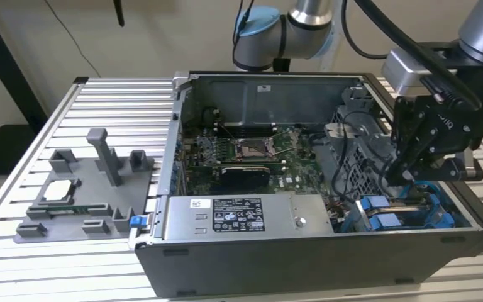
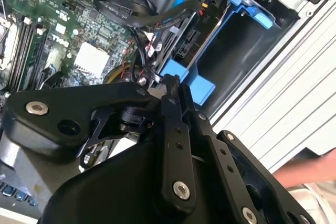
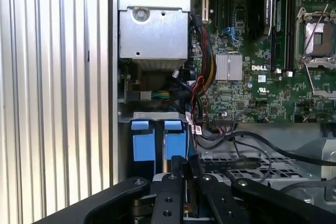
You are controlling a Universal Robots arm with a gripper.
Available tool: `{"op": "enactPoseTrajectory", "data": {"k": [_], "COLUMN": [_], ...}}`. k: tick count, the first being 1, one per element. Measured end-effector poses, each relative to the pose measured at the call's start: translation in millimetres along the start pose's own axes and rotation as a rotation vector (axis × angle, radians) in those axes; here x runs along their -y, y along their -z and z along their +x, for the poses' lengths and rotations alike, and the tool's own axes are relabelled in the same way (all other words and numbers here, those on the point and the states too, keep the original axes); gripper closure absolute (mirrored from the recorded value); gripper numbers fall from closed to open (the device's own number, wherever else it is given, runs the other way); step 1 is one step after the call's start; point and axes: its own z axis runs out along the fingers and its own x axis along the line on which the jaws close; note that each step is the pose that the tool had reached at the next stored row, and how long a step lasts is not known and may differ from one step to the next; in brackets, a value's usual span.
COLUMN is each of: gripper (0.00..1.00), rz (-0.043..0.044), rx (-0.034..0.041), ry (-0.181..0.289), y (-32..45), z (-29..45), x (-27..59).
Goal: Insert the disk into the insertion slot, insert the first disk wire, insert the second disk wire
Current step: 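Insert the second disk wire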
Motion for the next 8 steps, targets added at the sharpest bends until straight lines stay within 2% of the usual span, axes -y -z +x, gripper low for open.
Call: {"op": "enactPoseTrajectory", "data": {"k": [4,8], "gripper": [1.00,1.00], "rz": [-0.0178,-0.0219], "rx": [-0.0002,-0.0005], "ry": [-0.001,-0.001], "y": [-3.2,-5.8], "z": [0.3,0.7], "x": [6.6,11.3]}}
